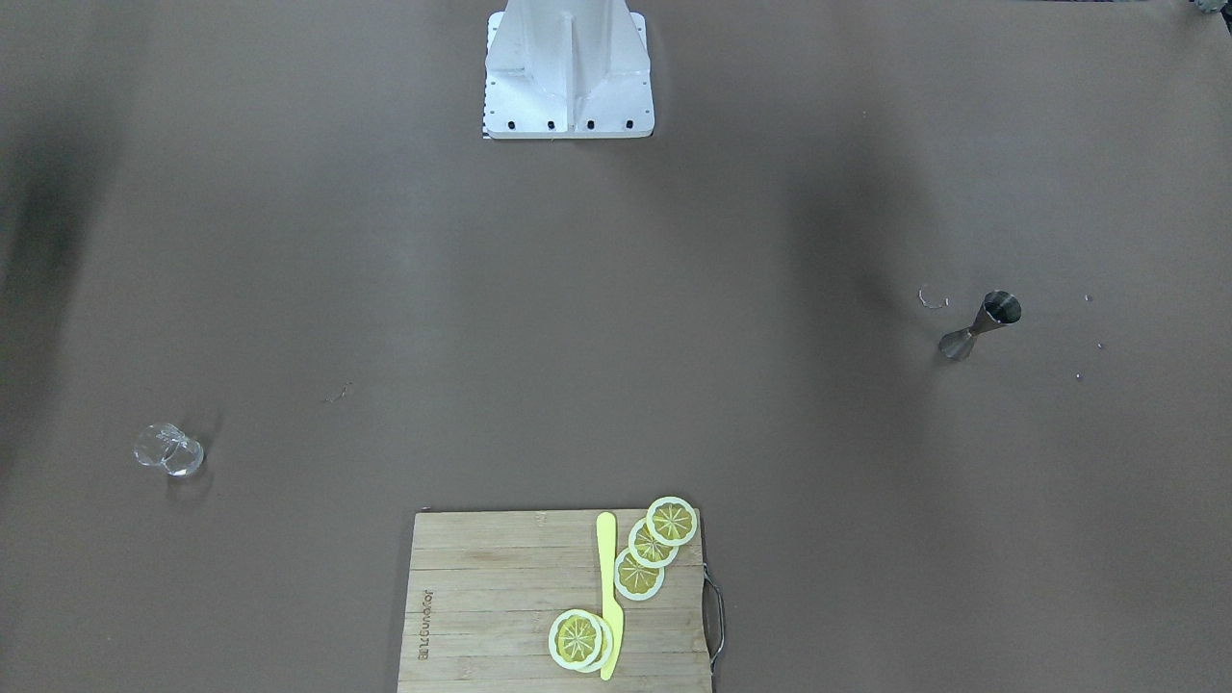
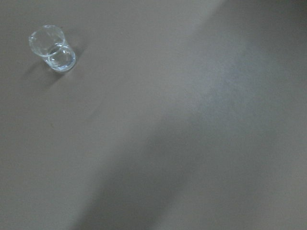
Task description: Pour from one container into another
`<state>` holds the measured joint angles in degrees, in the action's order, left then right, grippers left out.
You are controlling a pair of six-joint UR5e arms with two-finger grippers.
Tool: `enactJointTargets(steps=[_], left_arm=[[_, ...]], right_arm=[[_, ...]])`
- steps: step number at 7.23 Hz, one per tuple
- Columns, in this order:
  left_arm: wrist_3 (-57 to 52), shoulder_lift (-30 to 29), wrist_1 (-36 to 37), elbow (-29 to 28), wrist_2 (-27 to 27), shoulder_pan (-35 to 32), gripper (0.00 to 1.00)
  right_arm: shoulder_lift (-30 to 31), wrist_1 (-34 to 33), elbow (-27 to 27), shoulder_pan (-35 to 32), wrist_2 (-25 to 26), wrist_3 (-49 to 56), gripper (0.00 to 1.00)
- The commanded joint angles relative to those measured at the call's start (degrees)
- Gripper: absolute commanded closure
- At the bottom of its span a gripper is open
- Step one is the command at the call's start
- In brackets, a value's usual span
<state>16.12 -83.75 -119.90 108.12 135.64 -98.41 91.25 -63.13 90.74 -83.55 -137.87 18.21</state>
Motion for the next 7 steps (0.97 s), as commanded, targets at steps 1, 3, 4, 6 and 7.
enactJointTargets(steps=[1,3,4,6,7], left_arm=[[5.1,0.2,-2.2,2.7,-3.9,3.8,0.03],[12.5,1.3,-3.1,7.3,-11.3,10.8,0.05],[15.8,3.0,-5.0,9.8,-15.5,14.4,0.05],[20.9,4.1,-10.2,10.5,-20.7,19.2,0.05],[23.3,5.8,-15.1,10.5,-25.9,22.4,0.05]], right_arm=[[-7.8,0.3,-9.3,1.7,-4.2,17.0,0.00],[-10.8,6.6,-15.3,3.3,-6.4,21.3,0.00],[-13.0,11.5,-18.8,5.0,-7.6,21.2,0.00],[-16.3,15.3,-22.4,6.7,-11.5,21.2,0.00],[-17.4,15.6,-22.4,7.6,-12.6,21.2,0.00]])
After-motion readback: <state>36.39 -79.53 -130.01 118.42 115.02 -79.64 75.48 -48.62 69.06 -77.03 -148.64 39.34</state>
